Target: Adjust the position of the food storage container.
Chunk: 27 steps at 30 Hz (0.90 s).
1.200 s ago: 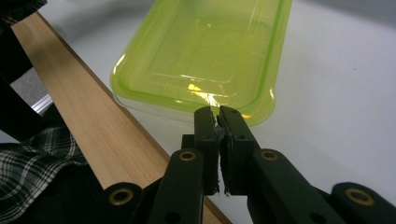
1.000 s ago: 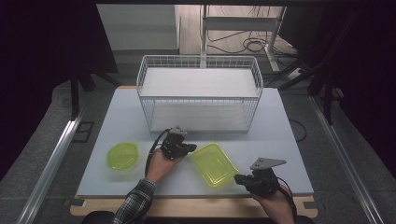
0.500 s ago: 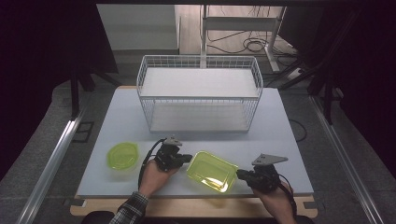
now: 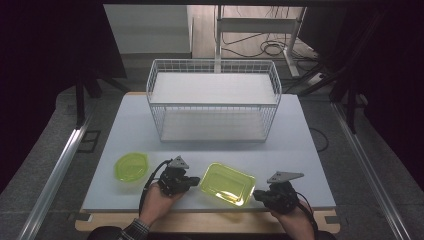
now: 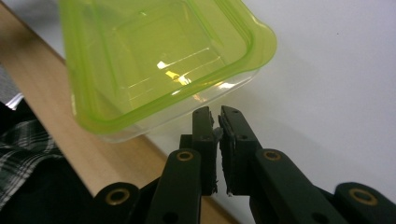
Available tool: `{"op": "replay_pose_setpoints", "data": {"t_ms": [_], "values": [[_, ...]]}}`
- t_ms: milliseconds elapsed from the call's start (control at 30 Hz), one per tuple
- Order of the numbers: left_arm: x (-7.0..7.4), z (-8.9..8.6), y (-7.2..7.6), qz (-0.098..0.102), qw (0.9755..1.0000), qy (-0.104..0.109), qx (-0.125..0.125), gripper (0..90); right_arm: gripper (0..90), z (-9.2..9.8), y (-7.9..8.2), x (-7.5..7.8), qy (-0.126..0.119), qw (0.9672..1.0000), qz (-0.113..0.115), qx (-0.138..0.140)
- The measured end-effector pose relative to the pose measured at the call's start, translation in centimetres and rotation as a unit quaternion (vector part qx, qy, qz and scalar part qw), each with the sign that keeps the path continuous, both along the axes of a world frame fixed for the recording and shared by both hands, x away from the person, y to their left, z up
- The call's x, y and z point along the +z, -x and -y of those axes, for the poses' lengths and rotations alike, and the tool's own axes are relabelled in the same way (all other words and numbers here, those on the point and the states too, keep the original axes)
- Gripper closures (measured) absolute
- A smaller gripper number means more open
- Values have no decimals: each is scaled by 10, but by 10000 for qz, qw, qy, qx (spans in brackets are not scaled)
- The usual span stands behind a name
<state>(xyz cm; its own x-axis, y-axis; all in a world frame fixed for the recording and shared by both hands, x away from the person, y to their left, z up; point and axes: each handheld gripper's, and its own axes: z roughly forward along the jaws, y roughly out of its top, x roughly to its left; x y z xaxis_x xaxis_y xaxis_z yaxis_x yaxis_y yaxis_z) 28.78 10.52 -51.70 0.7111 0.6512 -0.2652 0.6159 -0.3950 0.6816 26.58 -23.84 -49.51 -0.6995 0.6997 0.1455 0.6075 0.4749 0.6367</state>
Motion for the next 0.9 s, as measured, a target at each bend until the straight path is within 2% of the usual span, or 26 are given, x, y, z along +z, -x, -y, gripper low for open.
{"op": "replay_pose_setpoints", "data": {"t_ms": [100,167,233,267,400,600,767,900], "values": [[0,-1,2,-7,10000,-28,-11,882,838,-1,-14,-2,13,10000,-59,-40],[0,-2,4,-20,10000,-28,-5,880,837,-2,-17,-2,-6,10000,-89,-42],[-1,-1,6,-28,10000,-48,1,876,838,-5,-32,-5,-6,9999,-120,-19],[-1,0,7,-18,10000,-59,11,876,838,-5,-32,-5,-6,9999,-120,-19],[-2,1,12,-17,9999,-100,-24,876,839,-10,-55,-3,34,10000,-74,-5],[-3,3,18,-39,10000,-40,-68,872,839,-15,-73,-8,-20,9999,-120,2],[-4,3,22,-65,9999,-50,-131,867,836,-19,-75,-11,-16,9999,-115,54],[0,-7,28,135,9998,-137,64,840,817,-13,-72,-9,36,10000,51,-45]]}}
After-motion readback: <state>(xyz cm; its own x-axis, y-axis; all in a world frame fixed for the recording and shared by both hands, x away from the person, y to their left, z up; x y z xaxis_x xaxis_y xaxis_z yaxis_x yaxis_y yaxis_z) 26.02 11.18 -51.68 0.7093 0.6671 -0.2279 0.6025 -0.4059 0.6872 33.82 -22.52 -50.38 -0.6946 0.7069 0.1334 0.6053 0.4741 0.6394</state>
